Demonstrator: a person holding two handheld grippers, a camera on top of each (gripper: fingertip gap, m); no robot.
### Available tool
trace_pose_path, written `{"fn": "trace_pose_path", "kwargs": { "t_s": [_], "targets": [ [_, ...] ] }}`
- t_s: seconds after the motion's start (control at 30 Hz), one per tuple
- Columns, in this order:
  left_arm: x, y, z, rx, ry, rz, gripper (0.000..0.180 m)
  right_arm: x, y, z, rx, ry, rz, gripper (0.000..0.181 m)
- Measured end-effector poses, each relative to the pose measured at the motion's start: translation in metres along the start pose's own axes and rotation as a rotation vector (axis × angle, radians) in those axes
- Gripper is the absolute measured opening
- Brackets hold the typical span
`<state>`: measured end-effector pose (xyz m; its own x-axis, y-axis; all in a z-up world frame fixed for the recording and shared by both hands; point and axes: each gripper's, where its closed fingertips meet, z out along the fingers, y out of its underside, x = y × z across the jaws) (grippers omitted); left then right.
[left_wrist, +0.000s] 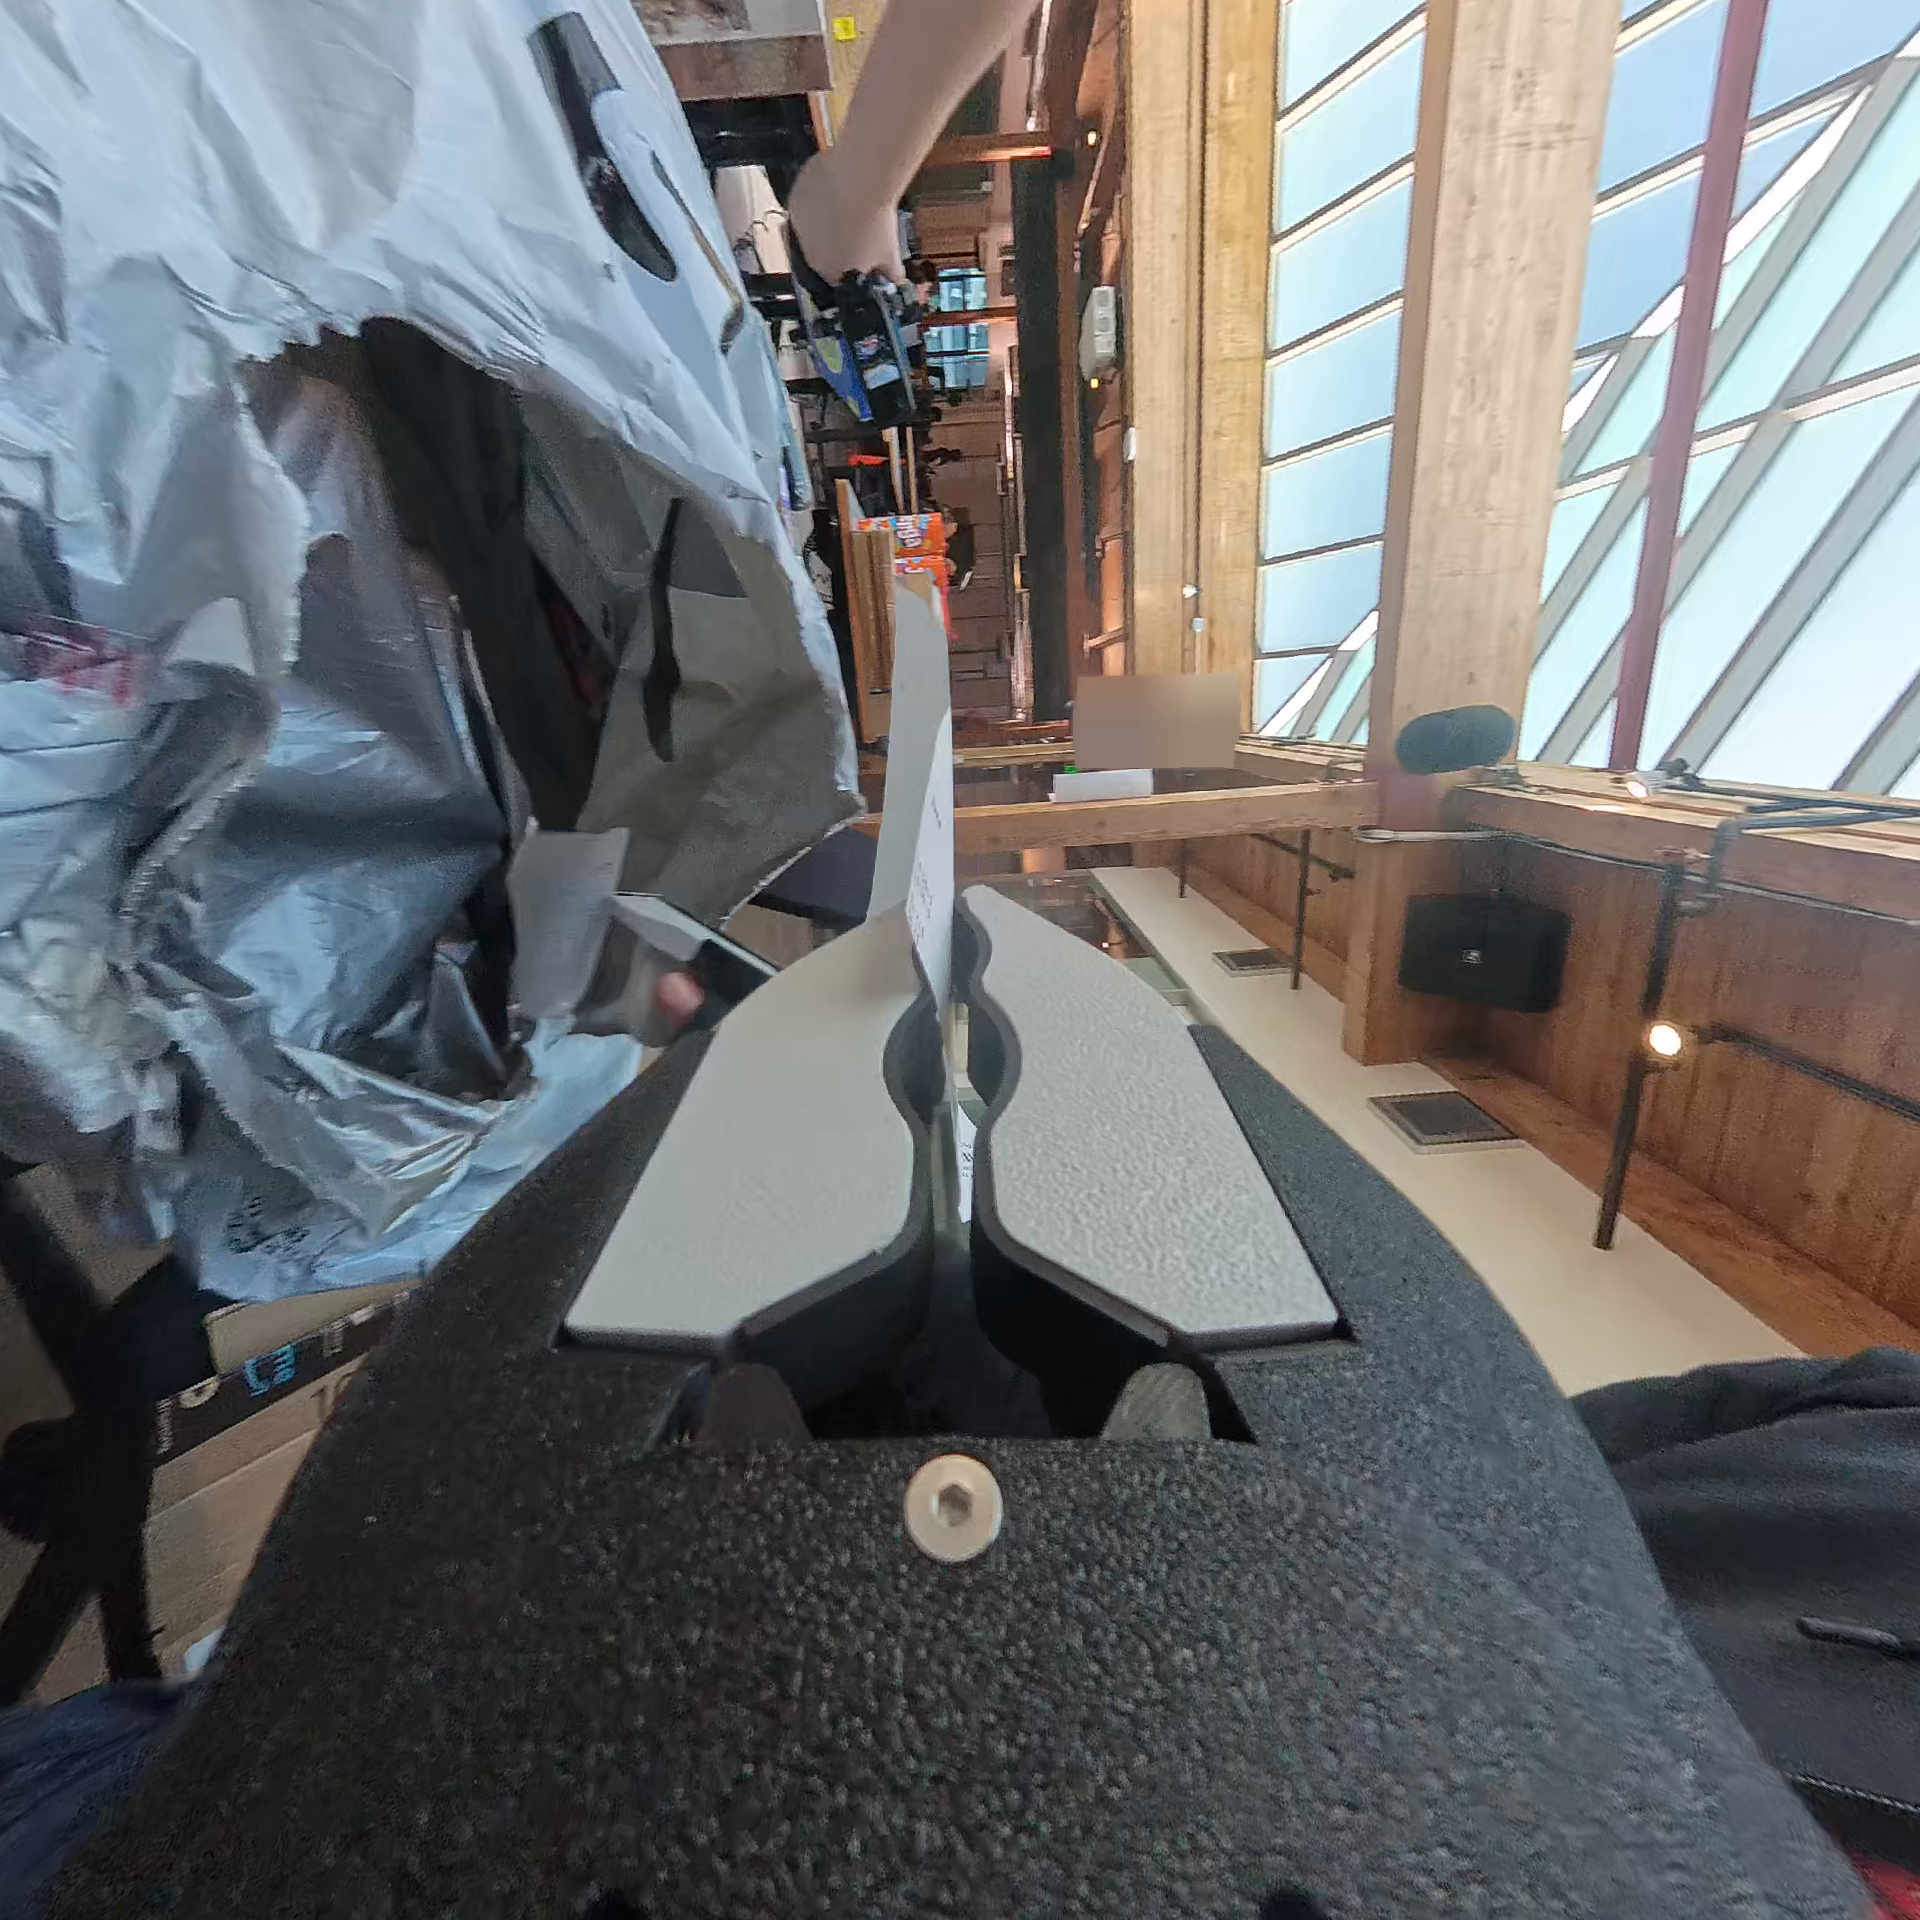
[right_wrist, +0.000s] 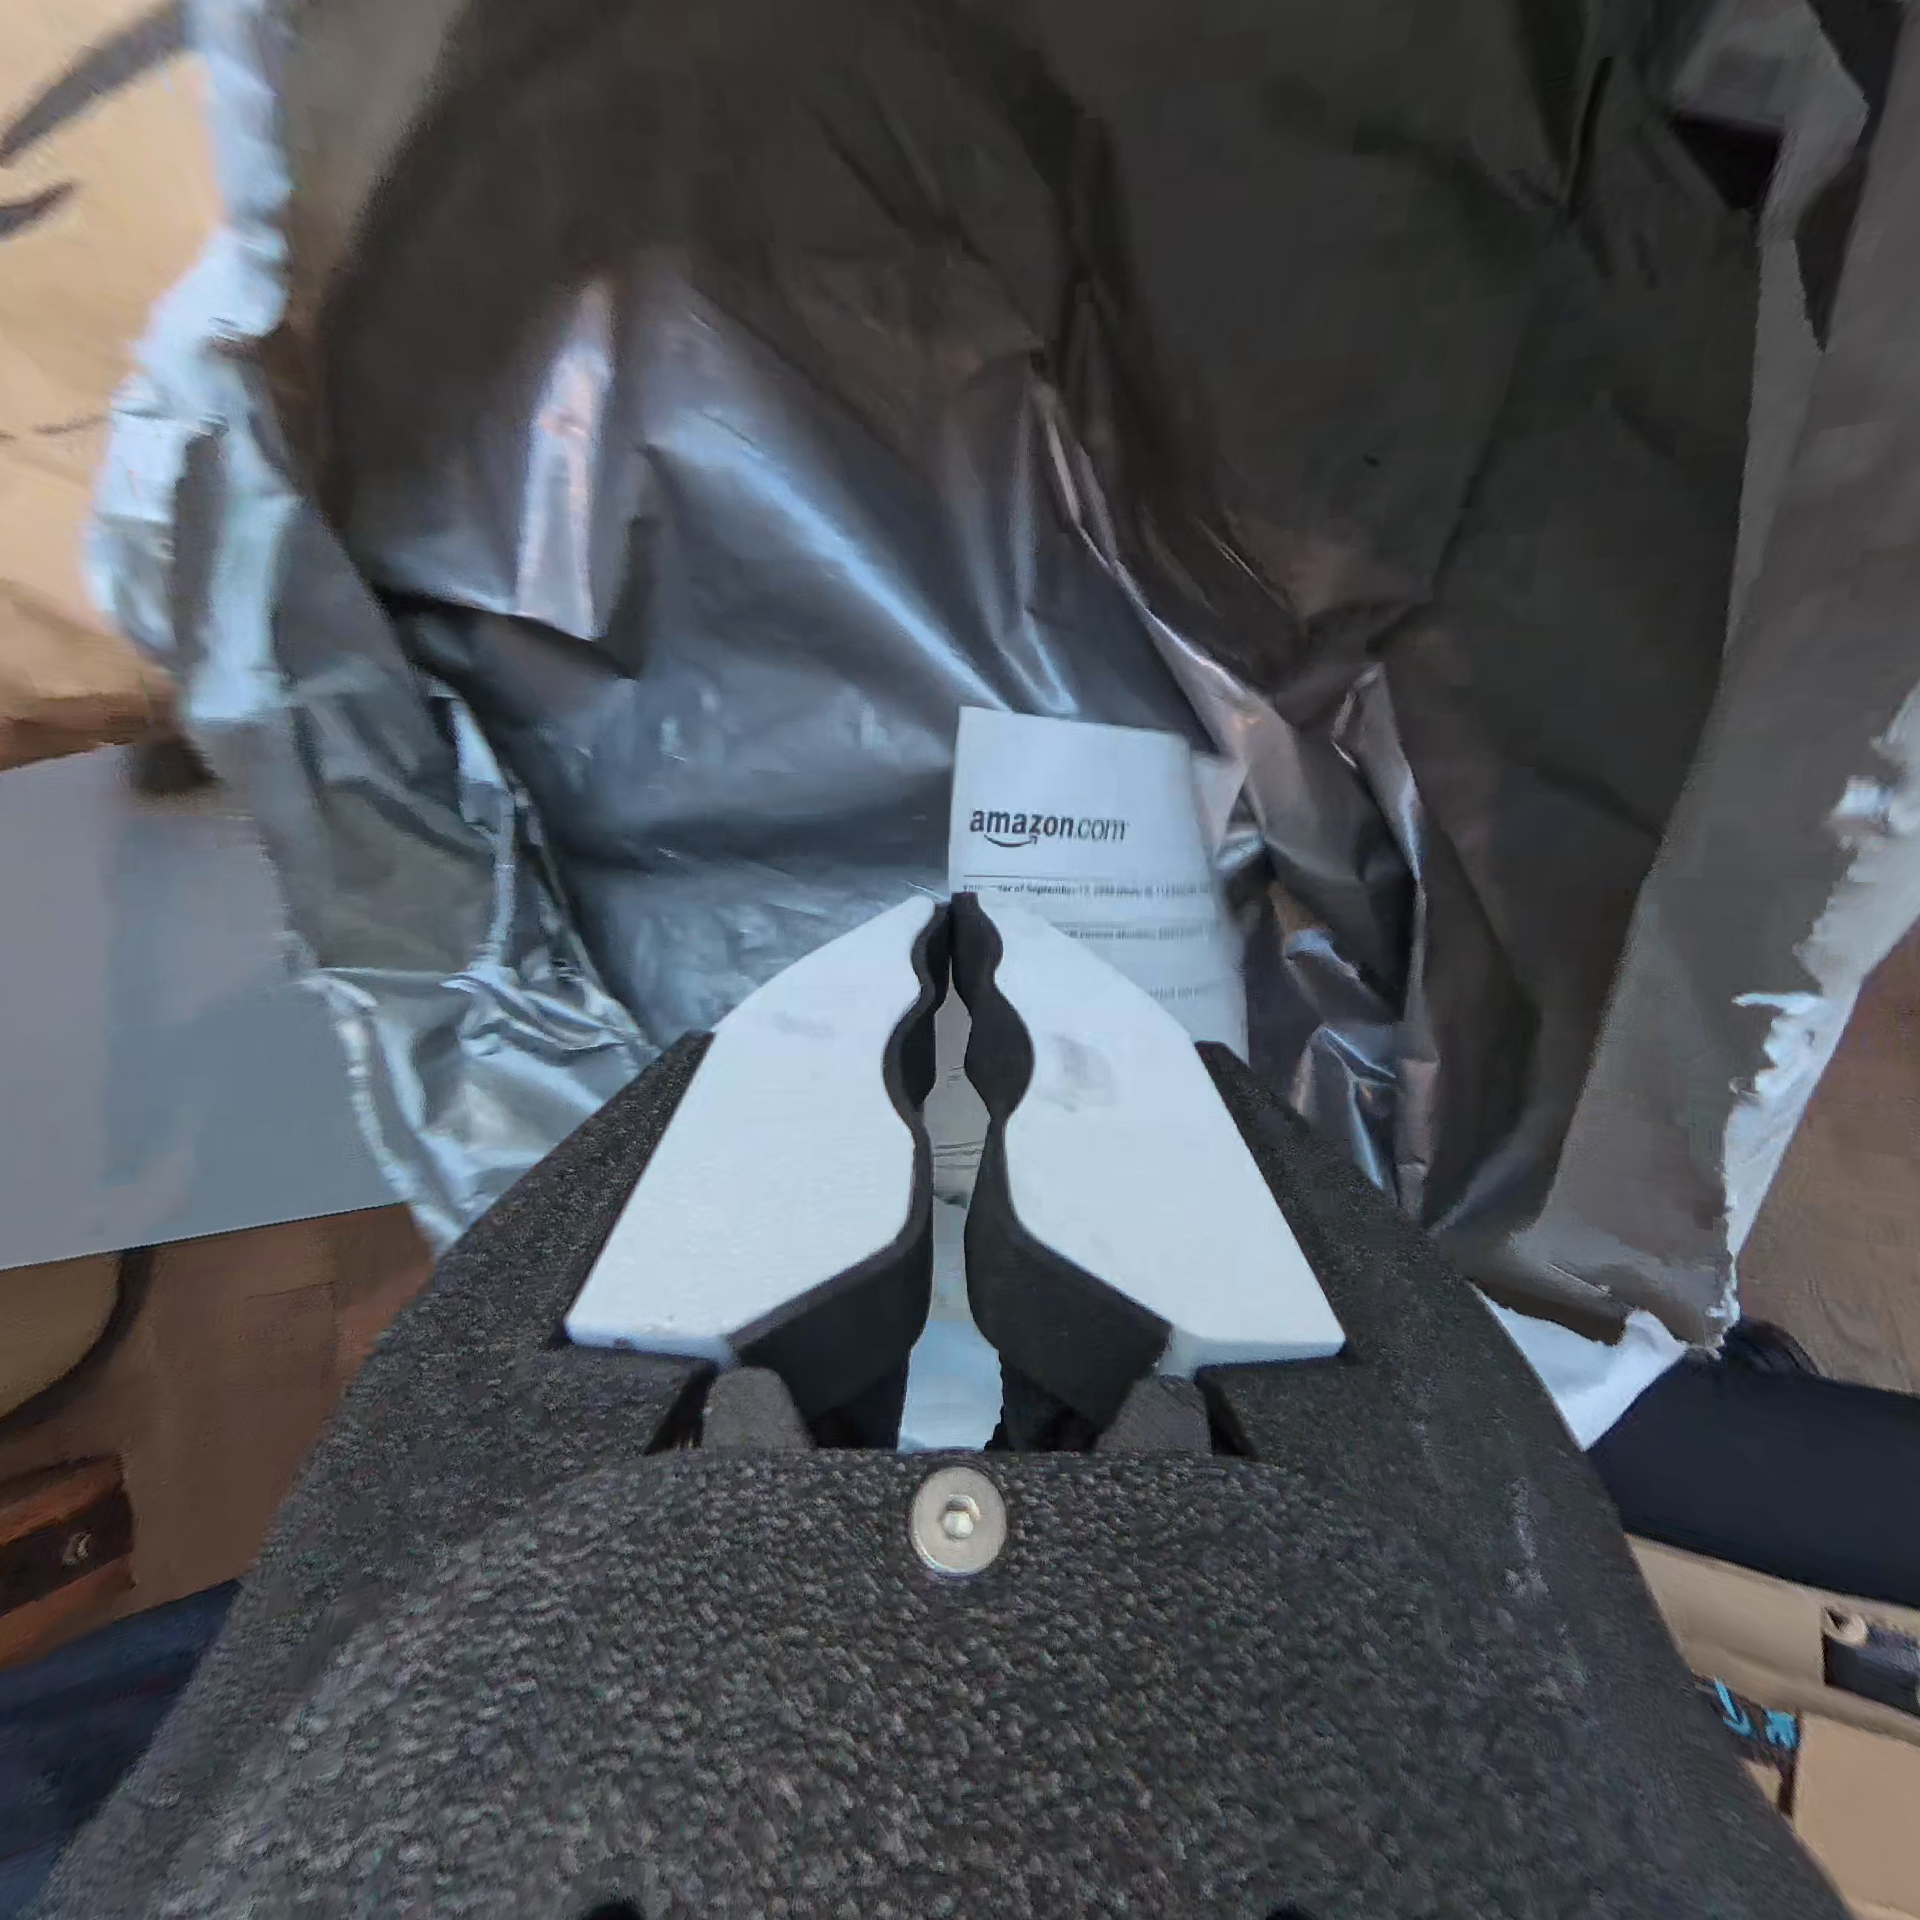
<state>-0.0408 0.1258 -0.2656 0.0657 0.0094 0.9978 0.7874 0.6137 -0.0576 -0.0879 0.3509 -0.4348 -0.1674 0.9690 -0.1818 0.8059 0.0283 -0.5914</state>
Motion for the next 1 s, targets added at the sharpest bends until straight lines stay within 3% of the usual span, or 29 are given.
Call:
{"fn": "trace_pose_path", "kwargs": {
  "t_s": [0.3,0.43,0.8,1.0],
  "targets": [
    [-0.067,-0.014,-0.019,0.038,-0.285,0.121,0.0,-0.179,-0.058,-0.069,0.16,-0.463,-0.182,0.0],
    [-0.077,-0.019,-0.027,0.068,-0.299,0.131,0.0,-0.255,-0.051,-0.078,0.153,-0.658,-0.35,0.0],
    [-0.073,-0.022,-0.064,0.065,-0.04,-0.163,0.0,-0.284,-0.004,-0.065,0.194,-0.758,-1.214,0.0],
    [-0.085,-0.014,-0.059,0.031,-0.022,-0.209,0.007,-0.284,0.028,-0.053,0.168,-0.763,-1.5,0.0]
  ]
}}
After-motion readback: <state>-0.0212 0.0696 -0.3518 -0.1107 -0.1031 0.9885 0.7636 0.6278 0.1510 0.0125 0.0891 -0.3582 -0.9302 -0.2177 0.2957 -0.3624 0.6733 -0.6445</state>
